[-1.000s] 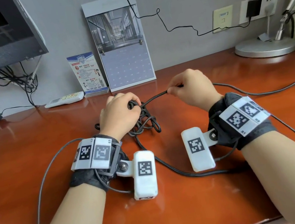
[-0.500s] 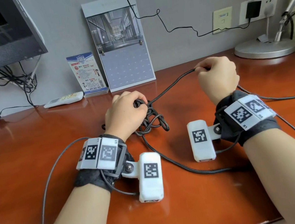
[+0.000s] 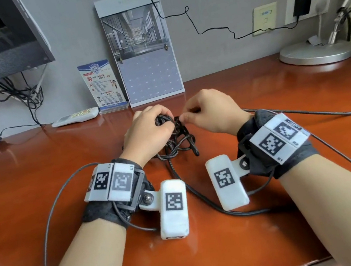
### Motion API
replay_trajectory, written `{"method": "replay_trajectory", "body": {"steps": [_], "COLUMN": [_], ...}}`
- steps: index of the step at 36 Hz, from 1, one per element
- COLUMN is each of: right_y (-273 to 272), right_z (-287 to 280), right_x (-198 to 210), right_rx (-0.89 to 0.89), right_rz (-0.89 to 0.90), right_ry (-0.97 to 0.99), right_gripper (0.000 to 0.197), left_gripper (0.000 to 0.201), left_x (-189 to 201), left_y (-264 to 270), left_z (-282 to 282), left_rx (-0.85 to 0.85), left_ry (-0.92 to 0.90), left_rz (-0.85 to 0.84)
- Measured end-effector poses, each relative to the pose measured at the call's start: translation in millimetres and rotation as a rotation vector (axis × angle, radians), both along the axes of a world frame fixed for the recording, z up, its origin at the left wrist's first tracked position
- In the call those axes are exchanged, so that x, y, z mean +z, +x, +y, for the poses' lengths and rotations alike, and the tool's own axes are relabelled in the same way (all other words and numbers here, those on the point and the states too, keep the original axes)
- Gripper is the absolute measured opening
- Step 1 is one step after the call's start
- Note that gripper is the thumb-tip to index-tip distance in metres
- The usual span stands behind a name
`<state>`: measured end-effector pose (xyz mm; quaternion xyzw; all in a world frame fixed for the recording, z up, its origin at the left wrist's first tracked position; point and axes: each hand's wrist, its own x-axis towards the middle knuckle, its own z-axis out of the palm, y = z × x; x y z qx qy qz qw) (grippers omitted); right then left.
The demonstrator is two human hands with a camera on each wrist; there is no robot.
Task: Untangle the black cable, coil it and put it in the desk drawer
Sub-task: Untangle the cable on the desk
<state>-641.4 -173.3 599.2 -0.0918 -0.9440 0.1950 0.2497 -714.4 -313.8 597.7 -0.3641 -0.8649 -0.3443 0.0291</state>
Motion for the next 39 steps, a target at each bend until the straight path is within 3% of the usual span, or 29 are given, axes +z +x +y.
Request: {"method": "replay_trajectory", "body": {"steps": [4,7,12,16,18,21,23,25,30,34,37,39], "right_y": [-1,-3,-3,-2,-1,-1,0,0,-1,-1,-1,-1], "right_z": [-4,-2,4,7,9,12,14,14,12,13,11,11], "right_x": [1,-1,-6,-7,-9,-11,-11,-12,-14,-13,-12,-11], "right_rx": [-0.124,-0.174,-0.127,-0.093,-0.079,-0.06,-0.048,-0.029,0.006,0.016,-0.003,-0.001], "right_rz": [0.172,0.233,0.192,0.13,0.101,0.096,0.081,0.057,-0.036,-0.043,-0.055,-0.059], "right_ry": [-0.031,-0.096,-0.236,-0.202,-0.174,-0.175,-0.184,-0.199,-0.194,-0.199,-0.187,-0.209], "right_gripper": [0.017,0.019,0.019,0.018,0.018,0.018,0.018,0.018,0.014,0.016,0.016,0.018], "left_gripper": [0.017,0.007,0.021,0.038,0.04,0.027,0.018,0.029,0.024,0.024,0.017,0.028], "left_x": [8,11,7,7,7,12,19,25,29,30,23,17], "left_y": [5,4,-5,-12,-15,-18,-17,-14,-7,-7,-12,-15], "left_z": [6,9,-4,-17,-19,-26,-32,-35,-35,-41,-38,-32], "left_rx": [-0.005,-0.05,-0.209,-0.221,-0.159,-0.052,-0.001,-0.005,0.034,0.036,-0.018,-0.063], "left_ry": [0.12,0.129,0.203,0.284,0.253,0.193,0.076,-0.093,-0.22,-0.525,-0.457,-0.393], "left_rz": [-0.104,-0.114,-0.241,-0.234,-0.138,0.042,0.071,0.022,-0.001,-0.099,-0.162,-0.167]}}
